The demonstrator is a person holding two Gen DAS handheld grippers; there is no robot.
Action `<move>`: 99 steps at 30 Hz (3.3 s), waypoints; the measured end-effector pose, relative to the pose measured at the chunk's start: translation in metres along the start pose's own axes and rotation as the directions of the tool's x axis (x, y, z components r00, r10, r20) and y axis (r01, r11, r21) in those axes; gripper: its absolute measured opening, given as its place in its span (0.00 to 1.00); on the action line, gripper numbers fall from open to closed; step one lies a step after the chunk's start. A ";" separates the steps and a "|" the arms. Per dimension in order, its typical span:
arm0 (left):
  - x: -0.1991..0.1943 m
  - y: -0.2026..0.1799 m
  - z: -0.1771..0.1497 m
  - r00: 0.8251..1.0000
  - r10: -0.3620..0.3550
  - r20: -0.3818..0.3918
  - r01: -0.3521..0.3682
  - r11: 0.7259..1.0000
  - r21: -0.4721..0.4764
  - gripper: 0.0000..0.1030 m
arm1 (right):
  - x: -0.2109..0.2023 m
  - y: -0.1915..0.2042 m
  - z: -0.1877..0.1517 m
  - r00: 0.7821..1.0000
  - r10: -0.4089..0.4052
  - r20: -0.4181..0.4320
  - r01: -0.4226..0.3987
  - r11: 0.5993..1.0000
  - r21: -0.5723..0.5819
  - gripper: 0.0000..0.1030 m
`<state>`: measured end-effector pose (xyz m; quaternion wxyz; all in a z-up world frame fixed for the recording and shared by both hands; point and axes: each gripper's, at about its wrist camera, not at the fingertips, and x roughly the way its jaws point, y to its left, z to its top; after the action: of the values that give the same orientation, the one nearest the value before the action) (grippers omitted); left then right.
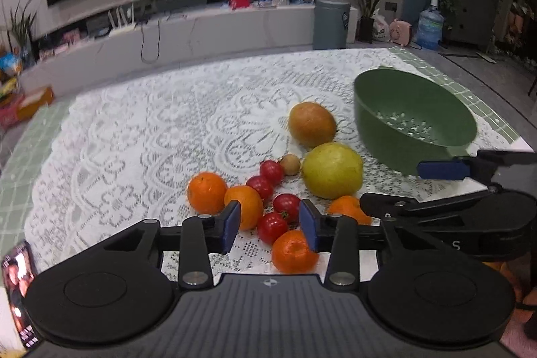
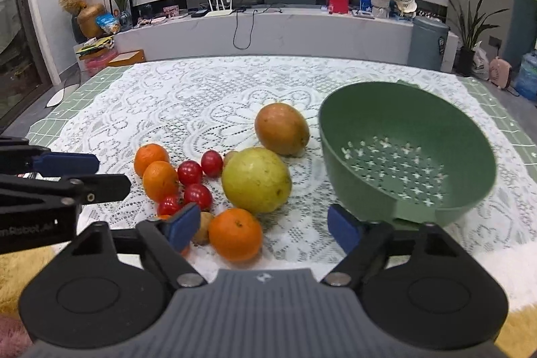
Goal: Organize fruits
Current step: 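Close the right gripper on a tangerine while the left gripper grasps another tangerine, then lift the right gripper's tangerine over the colander while the left gripper carries its tangerine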
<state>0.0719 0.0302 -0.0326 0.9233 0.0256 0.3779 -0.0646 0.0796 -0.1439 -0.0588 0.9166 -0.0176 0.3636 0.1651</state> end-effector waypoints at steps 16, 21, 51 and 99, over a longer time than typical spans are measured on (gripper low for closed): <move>0.051 0.029 -0.010 0.999 -0.024 -0.029 0.019 0.986 -0.165 0.40 | 0.037 0.001 -0.006 0.994 0.069 -0.086 -0.064 0.996 0.068 0.55; 0.057 0.029 -0.010 1.000 -0.015 -0.021 0.012 0.986 -0.166 0.41 | 0.043 0.003 -0.008 0.992 0.076 -0.099 -0.071 0.996 0.045 0.49; 0.053 0.017 -0.015 0.998 0.019 0.057 -0.014 0.996 -0.089 0.36 | 0.045 0.008 -0.014 0.992 0.067 -0.103 -0.066 0.998 0.019 0.43; 0.083 -0.121 0.130 0.960 -0.279 -0.016 0.278 0.952 0.128 0.36 | 0.011 -0.134 0.077 0.972 -0.219 -0.079 0.219 0.976 -0.007 0.43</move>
<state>0.2040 -0.1103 0.0028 0.9019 0.0315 0.3715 -0.2183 0.1801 -0.2552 -0.0218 0.9141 -0.0633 0.3957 0.0618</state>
